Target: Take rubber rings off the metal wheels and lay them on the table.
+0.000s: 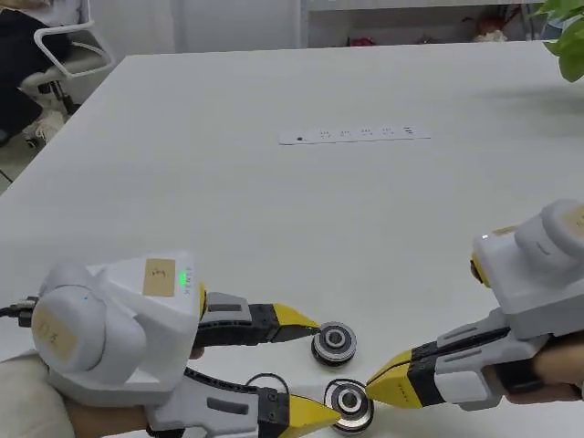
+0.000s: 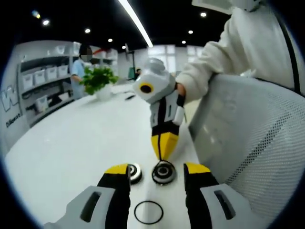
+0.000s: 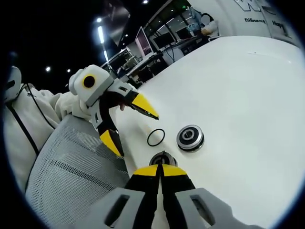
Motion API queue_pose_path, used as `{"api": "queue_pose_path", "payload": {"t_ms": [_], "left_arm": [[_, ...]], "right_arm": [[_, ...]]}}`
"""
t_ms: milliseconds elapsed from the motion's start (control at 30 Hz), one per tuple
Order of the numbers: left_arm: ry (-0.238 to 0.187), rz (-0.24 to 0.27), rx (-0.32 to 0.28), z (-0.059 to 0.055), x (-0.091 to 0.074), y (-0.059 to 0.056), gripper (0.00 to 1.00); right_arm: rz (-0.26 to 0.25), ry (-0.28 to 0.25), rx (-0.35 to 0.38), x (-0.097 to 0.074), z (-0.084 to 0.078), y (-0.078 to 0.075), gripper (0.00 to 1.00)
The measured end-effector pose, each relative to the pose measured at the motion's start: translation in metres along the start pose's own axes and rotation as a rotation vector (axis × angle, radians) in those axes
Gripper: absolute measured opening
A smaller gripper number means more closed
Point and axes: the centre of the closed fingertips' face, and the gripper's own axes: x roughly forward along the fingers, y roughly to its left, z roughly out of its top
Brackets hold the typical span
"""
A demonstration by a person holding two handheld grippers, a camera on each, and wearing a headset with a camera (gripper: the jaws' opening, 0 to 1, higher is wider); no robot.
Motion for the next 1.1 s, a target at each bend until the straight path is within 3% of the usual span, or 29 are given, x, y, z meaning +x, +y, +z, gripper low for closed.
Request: {"api": "queue_pose_path", "payload": {"t_ms": [367, 700, 1100], "left_arm": [[-0.010, 0.040, -0.020, 0.004, -0.021, 0.005, 0.56], [-0.013, 0.078, -0.033, 0.005, -0.044, 0.002, 0.74], [-0.008, 0.150, -0.062, -0.009, -0.071, 0.002, 0.85]], "right_arm": [[0.000, -0.002, -0.021, -0.006, 0.004, 0.006, 0.00], [-0.008, -0.017, -0.033, -0.012, 0.012, 0.009, 0.00], [-0.010, -0.019, -0.047, -0.016, 0.017, 0.015, 0.00]]}}
